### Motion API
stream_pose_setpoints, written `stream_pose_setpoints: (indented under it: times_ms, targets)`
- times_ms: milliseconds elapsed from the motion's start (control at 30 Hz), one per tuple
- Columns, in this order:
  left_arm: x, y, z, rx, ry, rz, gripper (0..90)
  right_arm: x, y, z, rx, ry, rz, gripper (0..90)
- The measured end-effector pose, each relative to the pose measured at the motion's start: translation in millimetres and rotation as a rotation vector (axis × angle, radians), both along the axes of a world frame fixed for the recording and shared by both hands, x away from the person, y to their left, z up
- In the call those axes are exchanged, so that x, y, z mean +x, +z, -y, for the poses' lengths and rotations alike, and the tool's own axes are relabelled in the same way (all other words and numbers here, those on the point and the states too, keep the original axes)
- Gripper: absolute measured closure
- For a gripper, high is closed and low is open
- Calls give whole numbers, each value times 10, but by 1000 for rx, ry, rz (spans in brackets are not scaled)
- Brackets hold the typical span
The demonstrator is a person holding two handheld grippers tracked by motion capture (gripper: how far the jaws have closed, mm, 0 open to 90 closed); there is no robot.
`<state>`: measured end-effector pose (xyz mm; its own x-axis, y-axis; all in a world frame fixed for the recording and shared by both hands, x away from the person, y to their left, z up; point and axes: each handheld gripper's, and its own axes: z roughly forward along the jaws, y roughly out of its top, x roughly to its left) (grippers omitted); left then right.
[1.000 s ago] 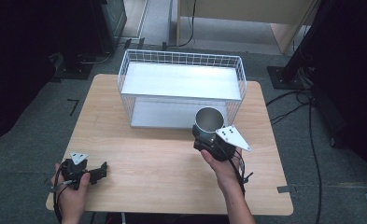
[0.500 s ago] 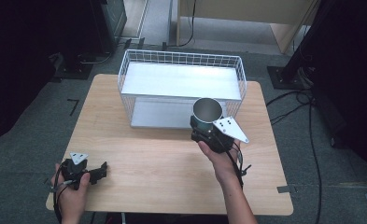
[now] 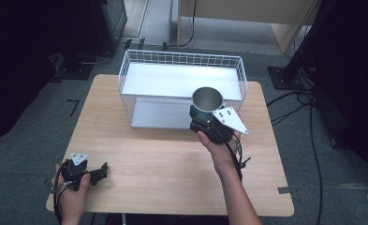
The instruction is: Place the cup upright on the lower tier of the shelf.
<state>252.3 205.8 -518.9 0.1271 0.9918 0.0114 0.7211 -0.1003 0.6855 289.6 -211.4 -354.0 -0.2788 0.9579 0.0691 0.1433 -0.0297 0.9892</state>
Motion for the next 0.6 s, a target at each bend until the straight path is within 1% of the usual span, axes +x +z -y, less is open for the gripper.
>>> stream_pose_setpoints:
  times_ms: [167, 300, 433, 533, 600]
  targets:
    - [0, 0, 0, 0, 0, 0, 0, 58, 113, -25, -12, 4, 28, 170]
    - [0, 0, 0, 0, 0, 0, 0, 122, 210, -55, -13, -4, 44, 170]
    - [0, 0, 0, 0, 0, 0, 0, 168, 257, -68, -16, -9, 55, 170]
    - [0, 0, -1, 1, 0, 0, 0, 242, 320, -76, -14, -24, 68, 170]
    - [0, -1, 0, 0, 0, 1, 0, 255, 333, -77, -13, -27, 70, 170]
